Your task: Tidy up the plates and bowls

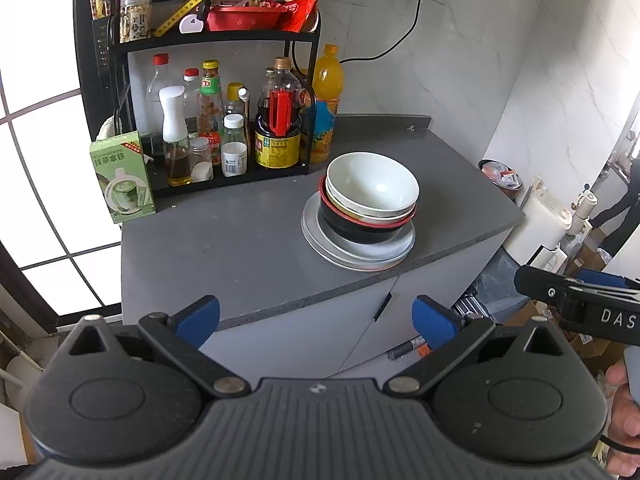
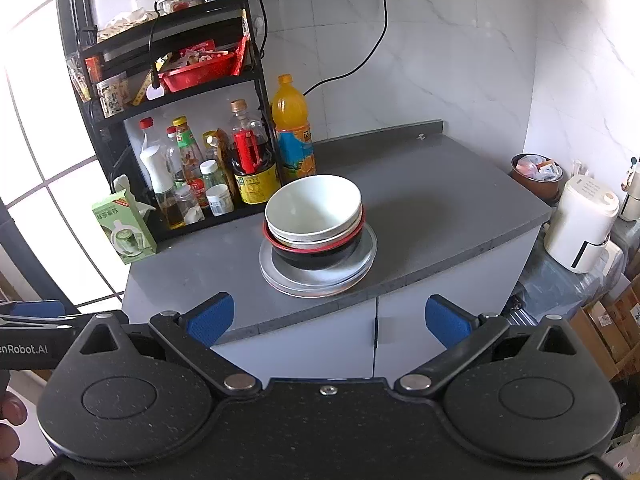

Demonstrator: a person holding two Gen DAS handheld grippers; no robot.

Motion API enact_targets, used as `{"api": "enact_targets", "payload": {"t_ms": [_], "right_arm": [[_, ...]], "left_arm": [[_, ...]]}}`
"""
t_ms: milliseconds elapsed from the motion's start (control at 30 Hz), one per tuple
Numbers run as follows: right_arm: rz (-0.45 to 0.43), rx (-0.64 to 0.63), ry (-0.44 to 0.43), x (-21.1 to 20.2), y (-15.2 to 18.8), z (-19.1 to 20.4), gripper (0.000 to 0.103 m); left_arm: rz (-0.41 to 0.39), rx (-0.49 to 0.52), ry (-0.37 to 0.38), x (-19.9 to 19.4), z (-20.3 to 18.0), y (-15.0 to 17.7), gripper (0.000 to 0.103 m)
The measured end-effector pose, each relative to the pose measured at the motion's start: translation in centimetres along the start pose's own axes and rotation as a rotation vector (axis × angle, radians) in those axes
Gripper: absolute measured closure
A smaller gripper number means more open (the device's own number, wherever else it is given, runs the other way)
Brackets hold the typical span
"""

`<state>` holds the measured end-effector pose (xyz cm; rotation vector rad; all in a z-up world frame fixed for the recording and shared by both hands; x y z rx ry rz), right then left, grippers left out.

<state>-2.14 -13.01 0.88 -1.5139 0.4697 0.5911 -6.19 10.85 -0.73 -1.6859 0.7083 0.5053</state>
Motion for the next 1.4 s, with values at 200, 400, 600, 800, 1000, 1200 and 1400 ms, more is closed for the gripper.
{"api": "enact_targets", "payload": {"t_ms": [200,400,600,800,1000,1200,1400], "right_arm": [[-0.002,0.002,-0.002,0.1,-0.2,0.2,0.0],[-0.004,0.007,-0.003,0.2,-0.4,0.3,0.0],[-0.005,0.015,0.002,0.4,-0.6,0.5,0.0],[-0.007,0.022,0.006,0.3,-0.7,0.6,0.0],[-0.004,0.025,0.015,0.5,-0.6,0.7,0.0],[0.003,0.03,0.024,0.7,-0.6,0.6,0.0],[0.007,0.033,0.029,0.9,-0.7,0.5,0.0]], "left_arm": [[-0.004,0.004,-0.001,0.0,0.2,-0.3,0.001],[-0.006,0.013,0.002,0.1,0.4,-0.6,0.001],[-0.007,0.023,0.005,0.2,0.5,-0.8,0.001],[-0.007,0.03,0.011,0.3,0.6,-1.0,0.002],[-0.002,0.033,0.013,0.4,0.6,-1.1,0.001],[0.001,0.04,0.017,0.6,0.6,-1.2,0.001],[0.003,0.05,0.027,0.8,0.4,-1.4,0.001]]}}
Point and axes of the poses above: each gripper's, at about its wrist camera, not at the fingertips, and x roughly the way its jaws point, z to its left, y to its underside, the point moved 2 cm from there along x, roughly the way its jaws point, and after that the axes turned 9 degrees about y, right-handed, at the moved point
